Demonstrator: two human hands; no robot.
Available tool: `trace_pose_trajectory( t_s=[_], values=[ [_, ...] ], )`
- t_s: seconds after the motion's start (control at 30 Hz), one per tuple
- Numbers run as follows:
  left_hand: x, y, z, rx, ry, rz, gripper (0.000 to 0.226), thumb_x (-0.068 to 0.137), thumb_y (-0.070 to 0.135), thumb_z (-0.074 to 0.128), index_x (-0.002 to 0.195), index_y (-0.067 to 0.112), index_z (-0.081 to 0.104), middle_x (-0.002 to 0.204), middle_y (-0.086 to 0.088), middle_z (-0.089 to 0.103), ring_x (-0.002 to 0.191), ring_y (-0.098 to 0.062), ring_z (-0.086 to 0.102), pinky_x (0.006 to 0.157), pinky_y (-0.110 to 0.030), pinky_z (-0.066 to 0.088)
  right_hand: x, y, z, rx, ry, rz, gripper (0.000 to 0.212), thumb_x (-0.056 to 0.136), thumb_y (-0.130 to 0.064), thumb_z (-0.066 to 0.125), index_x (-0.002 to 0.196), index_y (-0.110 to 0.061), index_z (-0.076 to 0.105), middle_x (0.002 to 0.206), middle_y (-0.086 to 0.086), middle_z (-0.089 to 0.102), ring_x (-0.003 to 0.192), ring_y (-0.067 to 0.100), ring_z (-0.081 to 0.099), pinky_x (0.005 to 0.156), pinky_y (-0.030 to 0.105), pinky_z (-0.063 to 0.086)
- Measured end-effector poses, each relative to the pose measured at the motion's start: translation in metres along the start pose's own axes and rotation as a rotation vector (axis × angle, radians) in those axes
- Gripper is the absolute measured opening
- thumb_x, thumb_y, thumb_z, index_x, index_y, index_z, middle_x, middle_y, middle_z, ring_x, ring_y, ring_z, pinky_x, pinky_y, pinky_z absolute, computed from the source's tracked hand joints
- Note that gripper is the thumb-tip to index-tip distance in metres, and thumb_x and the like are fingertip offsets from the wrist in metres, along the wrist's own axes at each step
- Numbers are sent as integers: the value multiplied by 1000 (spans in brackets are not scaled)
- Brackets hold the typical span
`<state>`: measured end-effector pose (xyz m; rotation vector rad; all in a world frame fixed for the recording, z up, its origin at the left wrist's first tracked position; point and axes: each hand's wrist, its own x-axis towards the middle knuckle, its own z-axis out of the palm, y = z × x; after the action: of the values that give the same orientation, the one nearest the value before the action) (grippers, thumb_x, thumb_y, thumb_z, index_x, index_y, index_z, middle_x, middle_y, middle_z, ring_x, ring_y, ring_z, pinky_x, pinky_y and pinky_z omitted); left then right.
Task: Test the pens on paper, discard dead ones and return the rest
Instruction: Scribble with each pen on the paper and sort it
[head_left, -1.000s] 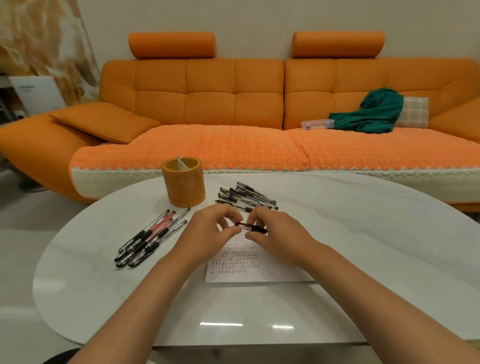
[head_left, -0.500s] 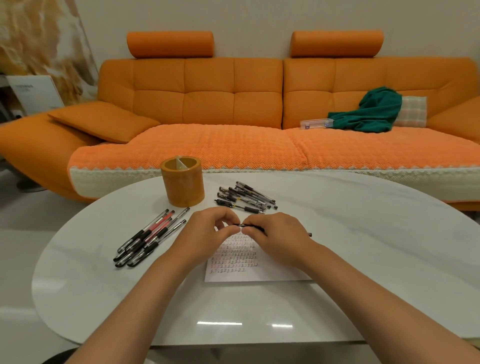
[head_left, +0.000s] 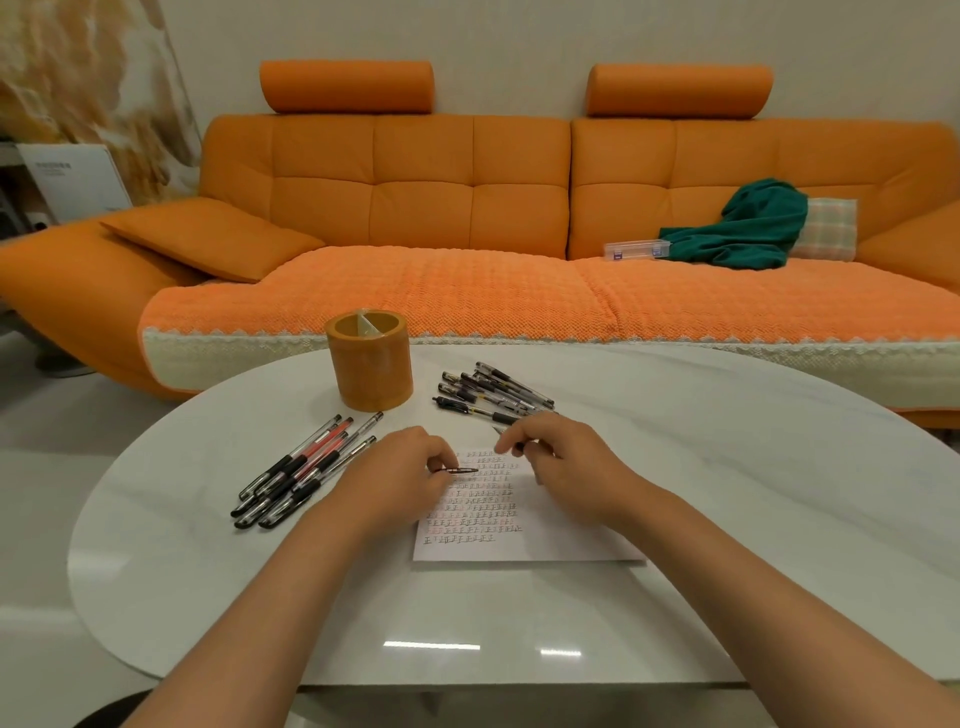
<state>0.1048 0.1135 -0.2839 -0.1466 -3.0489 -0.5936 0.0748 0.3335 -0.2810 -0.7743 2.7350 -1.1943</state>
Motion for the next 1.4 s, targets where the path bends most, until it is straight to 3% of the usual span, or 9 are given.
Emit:
trace_pose_trajectory(
  t_s=[0.07, 0.17, 0.3, 0.4, 0.57, 0.73, 0.97, 1.1, 1.4],
  values=[
    [0, 0, 5, 7, -4, 13, 26, 96, 33, 63, 122, 34, 64, 117, 11, 55, 102, -6, 51, 86, -24, 47, 1, -1, 0, 61, -8, 27, 55, 97, 3, 32, 114, -36, 67, 110, -16, 58, 92, -4, 54, 76, 14, 42],
    [2, -1, 9, -29, -6, 43, 37, 93, 41, 65, 129, 37, 57, 131, 12, 49, 124, -8, 40, 103, -32, 42, 0, -3, -1, 51, -11, 9, 59, 96, 5, 32, 123, -38, 61, 112, -17, 56, 99, -3, 54, 78, 9, 43],
    [2, 0, 12, -18, -89, 86, 54, 85, 63, 64, 134, 40, 56, 132, 17, 47, 125, -6, 38, 105, -36, 41, -3, 0, 2, 66, -22, -6, 32, 94, -18, 65, 117, -39, 62, 106, -12, 59, 87, 12, 57, 73, 16, 47],
    [2, 2, 16, 33, -58, 95, 58, 81, 69, 63, 132, 43, 56, 127, 17, 48, 122, -7, 39, 102, -36, 43, -7, -5, 4, 243, -21, -9, 8, 96, -27, 63, 102, -28, 69, 87, -11, 64, 72, 6, 59, 65, 19, 45],
    [3, 6, 22, 58, -17, 90, 58, 81, 69, 63, 133, 44, 54, 127, 15, 47, 122, -9, 39, 100, -34, 41, -14, -5, 7, 410, -64, 81, 14, 97, -15, 55, 96, -16, 69, 82, 15, 68, 57, 25, 62, 45, 27, 41],
    [4, 6, 21, 70, -44, 71, 59, 82, 69, 62, 134, 44, 52, 133, 13, 45, 127, -11, 36, 102, -34, 38, -17, 2, 11, 415, -66, 142, 10, 85, 4, 60, 87, -3, 66, 68, 24, 67, 49, 18, 60, 44, 22, 40],
    [4, 11, 20, 115, -72, 60, 65, 80, 73, 60, 137, 43, 48, 139, 9, 43, 130, -14, 34, 104, -37, 37, -25, -1, 11, 419, -119, 119, 7, 83, 4, 65, 77, 3, 61, 55, 16, 63, 37, 13, 51, 39, 21, 34],
    [2, 13, 19, 140, -106, 62, 78, 73, 80, 60, 139, 42, 44, 140, 8, 40, 129, -15, 33, 104, -38, 35, -29, 0, 13, 413, -181, 100, 9, 82, 6, 67, 79, 4, 59, 59, 11, 61, 45, 15, 54, 45, 23, 42],
    [-1, 14, 18, 143, -133, 52, 85, 70, 81, 62, 142, 41, 42, 144, 7, 37, 131, -16, 31, 106, -39, 32, -30, 5, 17, 292, -154, 33, 16, 79, 2, 68, 72, 6, 54, 59, 7, 59, 50, 15, 49, 45, 23, 37]
  ],
)
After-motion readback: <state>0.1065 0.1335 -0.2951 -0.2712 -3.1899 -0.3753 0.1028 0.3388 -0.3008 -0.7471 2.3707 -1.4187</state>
